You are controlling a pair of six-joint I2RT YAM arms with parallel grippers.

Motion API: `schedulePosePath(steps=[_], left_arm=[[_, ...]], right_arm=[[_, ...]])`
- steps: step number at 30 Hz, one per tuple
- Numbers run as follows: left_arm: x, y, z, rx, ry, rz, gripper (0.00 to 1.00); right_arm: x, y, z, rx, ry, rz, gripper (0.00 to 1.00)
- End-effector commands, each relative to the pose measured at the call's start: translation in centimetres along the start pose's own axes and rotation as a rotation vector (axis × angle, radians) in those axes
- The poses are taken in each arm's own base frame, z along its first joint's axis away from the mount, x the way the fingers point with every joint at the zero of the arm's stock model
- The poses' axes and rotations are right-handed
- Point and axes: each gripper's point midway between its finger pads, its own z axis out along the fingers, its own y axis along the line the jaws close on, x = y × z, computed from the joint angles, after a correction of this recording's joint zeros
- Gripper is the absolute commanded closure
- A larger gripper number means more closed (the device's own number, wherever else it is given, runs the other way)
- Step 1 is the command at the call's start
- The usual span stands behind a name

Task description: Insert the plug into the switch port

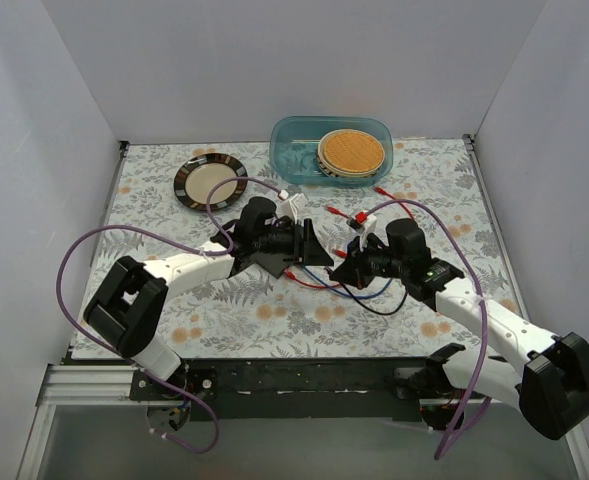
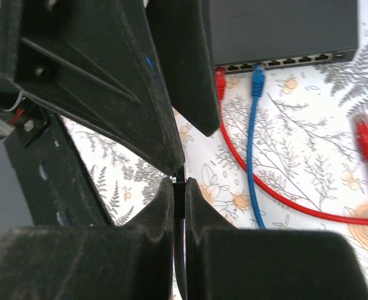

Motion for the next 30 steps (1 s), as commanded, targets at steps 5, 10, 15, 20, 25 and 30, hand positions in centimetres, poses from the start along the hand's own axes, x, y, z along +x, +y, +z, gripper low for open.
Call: schedulePosePath(steps=[5,10,15,20,25,30], left_arm=[[-0.6,-0.4,-0.3,-0.076,0.018,-0.064,0.47],[-0.3,0.1,-0.2,-0.099,0.040,-0.089,0.46],[-0.3,-0.2,-0.1,-0.093,0.041,-0.091,0.44],[-0.2,-0.5,0.2,-0.086,0.049,-0.086,0.44],[0.1,-0.9,0.4,-0.070,0.067,-0.079,0.50],[0.0,-1.1,0.3,-0.067,0.064,-0.071,0.63]], right_arm=[[-2.8,-0.8,-1.3,0.172,-0.088,-0.074,0.99],[-3.2,-0.7,-1.7,0.243,-0.108,-0.117,0.99],[-3.3,-0.5,-1.7,0.317,-0.100,-0.170,0.99],[-3.7,0.2,-1.2,0.339,-0.079,-0.198,0.99],[-3.9,0.1,-1.0,0.363,-0.078,-0.201,0.99],[-4.1,0.3,-1.1,0.355,-0.088,-0.198,0.99]])
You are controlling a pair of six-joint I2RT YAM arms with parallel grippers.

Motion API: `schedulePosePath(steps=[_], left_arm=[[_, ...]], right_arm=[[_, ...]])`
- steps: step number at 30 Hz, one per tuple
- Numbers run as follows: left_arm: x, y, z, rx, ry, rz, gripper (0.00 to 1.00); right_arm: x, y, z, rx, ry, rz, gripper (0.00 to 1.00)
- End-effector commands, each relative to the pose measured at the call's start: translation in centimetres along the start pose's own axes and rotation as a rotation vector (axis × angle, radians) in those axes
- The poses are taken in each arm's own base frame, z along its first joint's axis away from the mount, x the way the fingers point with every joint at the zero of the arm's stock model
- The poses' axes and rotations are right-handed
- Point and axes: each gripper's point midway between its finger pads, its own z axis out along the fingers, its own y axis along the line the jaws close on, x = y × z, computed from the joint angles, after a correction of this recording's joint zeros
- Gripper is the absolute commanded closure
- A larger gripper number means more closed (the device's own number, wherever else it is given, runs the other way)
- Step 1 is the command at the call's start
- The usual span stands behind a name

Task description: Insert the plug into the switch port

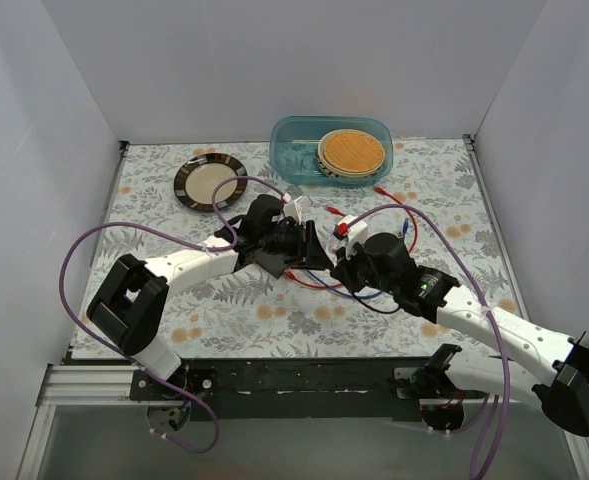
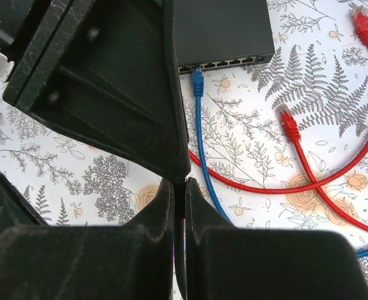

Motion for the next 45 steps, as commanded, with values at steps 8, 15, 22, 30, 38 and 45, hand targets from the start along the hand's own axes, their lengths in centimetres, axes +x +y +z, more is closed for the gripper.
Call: schedulePosePath(steps=[8,15,22,30,38,45], left_arm=[[-0.6,-1.6,0.2,0.036,-0.007,0.048,0.78],[-1.0,-2.5,-0.6,0.066,-0.065,0.110,1.00],[-1.8,-2.3,-2.3,0.010,-0.163,0.197,1.00],[-2.6,-1.6,-4.4,-0.063,-0.271,0.278,1.00],[-2.6,-2.2,-6.0,-0.052,-0.334,0.352,1.00],[-1.8,-4.9,-8.0,0.067,-0.398,0.464,1.00]], right_arm=[[-3.9,2.4,-1.1,-0.117,-0.136,-0.019,0.99],[-3.8,2.8,-0.9,-0.143,-0.131,-0.022,0.99],[-4.2,2.5,-1.3,-0.121,-0.146,-0.013,0.47],[-6.6,2.8,-3.6,-0.163,-0.230,0.006,0.15],[-7.3,4.6,-3.9,-0.424,-0.198,0.037,0.16],[-7.7,5.7,-4.7,-0.656,-0.244,0.078,0.21]])
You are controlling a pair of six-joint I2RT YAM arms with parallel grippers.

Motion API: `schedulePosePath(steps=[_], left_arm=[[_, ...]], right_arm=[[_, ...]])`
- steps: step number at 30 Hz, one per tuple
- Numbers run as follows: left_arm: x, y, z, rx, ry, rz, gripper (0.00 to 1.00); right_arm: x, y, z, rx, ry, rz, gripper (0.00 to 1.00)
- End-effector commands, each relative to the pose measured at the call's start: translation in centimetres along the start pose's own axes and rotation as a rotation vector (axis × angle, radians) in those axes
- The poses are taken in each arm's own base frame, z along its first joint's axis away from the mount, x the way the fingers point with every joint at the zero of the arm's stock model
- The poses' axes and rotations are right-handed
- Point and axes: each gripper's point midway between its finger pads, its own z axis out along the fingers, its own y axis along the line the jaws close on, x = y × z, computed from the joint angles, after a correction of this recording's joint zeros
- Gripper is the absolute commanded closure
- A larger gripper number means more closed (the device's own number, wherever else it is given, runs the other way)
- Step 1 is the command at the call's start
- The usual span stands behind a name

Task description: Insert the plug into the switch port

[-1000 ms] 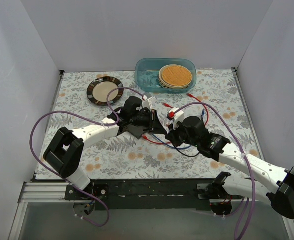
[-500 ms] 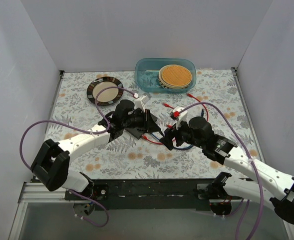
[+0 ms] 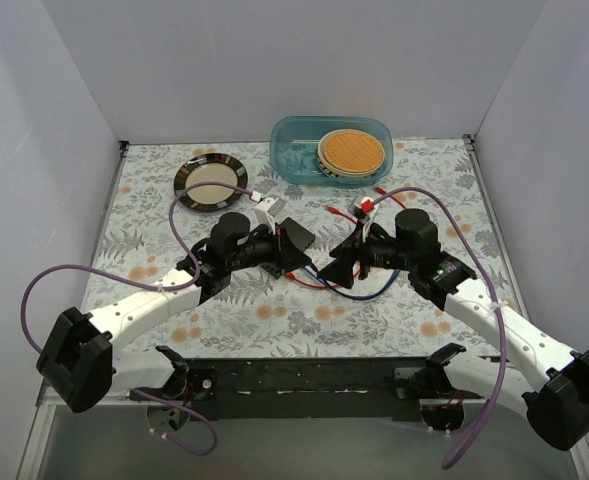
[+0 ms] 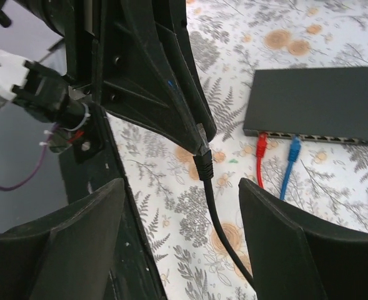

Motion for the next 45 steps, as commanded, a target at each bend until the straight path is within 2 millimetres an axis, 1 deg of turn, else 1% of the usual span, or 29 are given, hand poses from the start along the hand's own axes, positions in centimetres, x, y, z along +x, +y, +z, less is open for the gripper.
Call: schedulePosePath(steps=[1,2,5,6,7,8,9,12,14,16,18,19,22,23,26,27,36,37,38,39,42,45], left_arm=[[-2.4,-3.0,-1.8,0.126,-0.132,0.123,1.00],[-2.5,-4.0,-2.5,0.169,-0.143,0.142,1.00],[-2.5,-5.3,-3.2,0.236,-0.166,0.182,1.00],[-2.3,-6.0,-3.7,0.277,-0.164,0.201,1.00],[-2.5,-6.6,-4.0,0.304,-0.179,0.220,1.00],[-2.2,-6.7,-4.2,0.315,-0.178,0.226,1.00],[-2.1,-7.3,-4.5,0.349,-0.173,0.241,1.00],[-1.9,-8.0,-5.0,0.383,-0.175,0.263,1.00],[-2.0,-8.4,-5.2,0.402,-0.180,0.271,1.00],[-2.0,-8.7,-5.3,0.419,-0.179,0.275,1.00],[-2.1,-8.9,-5.4,0.427,-0.180,0.276,1.00],[-2.1,-8.9,-5.4,0.426,-0.183,0.273,1.00],[-2.1,-8.8,-5.3,0.422,-0.179,0.270,1.00],[-2.1,-8.7,-5.3,0.419,-0.178,0.271,1.00],[-2.0,-8.7,-5.2,0.420,-0.174,0.270,1.00],[-2.0,-8.7,-5.2,0.420,-0.173,0.269,1.00],[-1.7,-8.5,-4.8,0.424,-0.153,0.260,1.00],[-1.7,-8.5,-4.8,0.424,-0.149,0.258,1.00],[-1.7,-8.6,-4.8,0.427,-0.151,0.259,1.00],[-1.7,-8.5,-4.8,0.425,-0.150,0.258,1.00],[-1.8,-8.5,-4.8,0.420,-0.153,0.260,1.00],[-1.8,-8.2,-4.7,0.403,-0.158,0.257,1.00]], right_arm=[[-2.2,3.4,-0.5,-0.249,-0.082,-0.008,0.22],[-2.0,3.6,-0.4,-0.275,-0.076,0.001,0.22],[-2.0,3.8,-0.3,-0.307,-0.075,0.020,0.27],[-2.1,3.8,-0.2,-0.310,-0.078,0.018,0.29],[-2.0,3.7,-0.2,-0.310,-0.076,0.022,0.31],[-2.0,3.7,-0.2,-0.310,-0.075,0.025,0.31],[-2.0,3.7,-0.2,-0.310,-0.075,0.025,0.32],[-2.1,3.7,-0.2,-0.308,-0.081,0.026,0.32],[-2.0,3.6,-0.1,-0.306,-0.078,0.031,0.33],[-1.8,3.5,0.0,-0.309,-0.072,0.041,0.37],[-1.7,3.7,0.1,-0.324,-0.068,0.049,0.39],[-1.6,3.7,0.1,-0.327,-0.065,0.054,0.43],[-1.6,3.6,0.2,-0.328,-0.069,0.054,0.47],[-1.5,3.6,0.2,-0.325,-0.070,0.056,0.48],[-1.4,3.6,0.2,-0.325,-0.068,0.058,0.54],[-1.3,3.5,0.2,-0.324,-0.068,0.061,0.59],[-1.4,3.6,0.1,-0.324,-0.081,0.068,0.61],[-1.4,3.6,0.1,-0.323,-0.081,0.068,0.66],[-1.4,3.6,0.2,-0.323,-0.082,0.067,0.69],[-1.5,3.6,0.2,-0.323,-0.082,0.068,0.78],[-1.4,3.4,0.3,-0.315,-0.077,0.077,0.99],[-1.4,3.3,0.2,-0.304,-0.079,0.075,0.99]])
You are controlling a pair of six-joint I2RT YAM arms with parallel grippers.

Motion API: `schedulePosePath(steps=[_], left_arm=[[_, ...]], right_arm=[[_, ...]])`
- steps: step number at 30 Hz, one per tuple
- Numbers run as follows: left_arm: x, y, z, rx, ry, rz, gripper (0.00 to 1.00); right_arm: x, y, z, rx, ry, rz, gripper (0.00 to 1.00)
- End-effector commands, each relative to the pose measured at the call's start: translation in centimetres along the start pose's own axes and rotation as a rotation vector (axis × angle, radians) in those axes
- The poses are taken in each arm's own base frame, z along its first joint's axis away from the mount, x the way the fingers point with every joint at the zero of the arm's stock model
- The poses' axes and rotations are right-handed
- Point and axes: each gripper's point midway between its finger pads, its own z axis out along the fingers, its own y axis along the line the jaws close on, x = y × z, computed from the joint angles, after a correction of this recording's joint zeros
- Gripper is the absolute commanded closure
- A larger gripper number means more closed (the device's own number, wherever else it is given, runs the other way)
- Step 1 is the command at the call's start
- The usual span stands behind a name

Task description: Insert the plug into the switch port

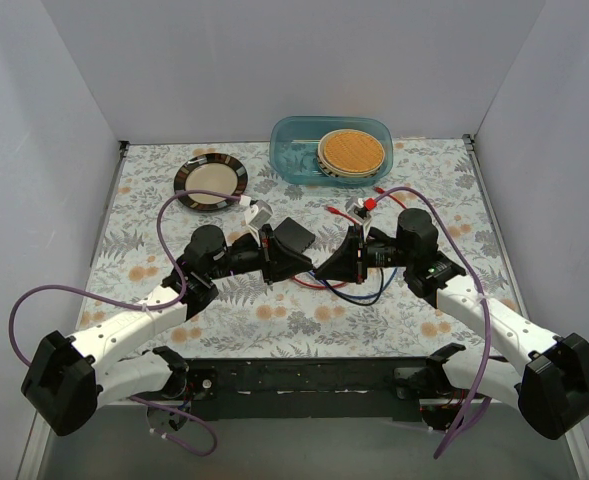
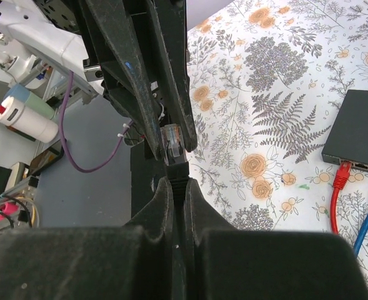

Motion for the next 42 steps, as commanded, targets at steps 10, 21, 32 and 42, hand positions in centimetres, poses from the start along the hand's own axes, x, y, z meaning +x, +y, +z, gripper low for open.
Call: schedulePosePath(steps=[10,21,32,42], left_arm=[[-2.9,0.5,-1.0,-0.121,-0.128,0.003,0.12],[-4.3,3.5,-2.6,-0.342,-0.215,-0.026,0.02],[-3.3,5.0,-2.2,-0.388,-0.179,-0.054,0.02],[-1.7,7.0,-1.7,-0.450,-0.119,-0.071,0.02]], right_arm=[[-0.4,-2.4,-1.0,0.188,-0.002,-0.043,0.99],[0.5,-6.0,-3.3,0.486,0.036,-0.058,0.99],[2.2,-8.1,-4.8,0.796,0.144,-0.198,0.99],[3.7,-10.0,-5.3,1.043,0.290,-0.335,0.99]])
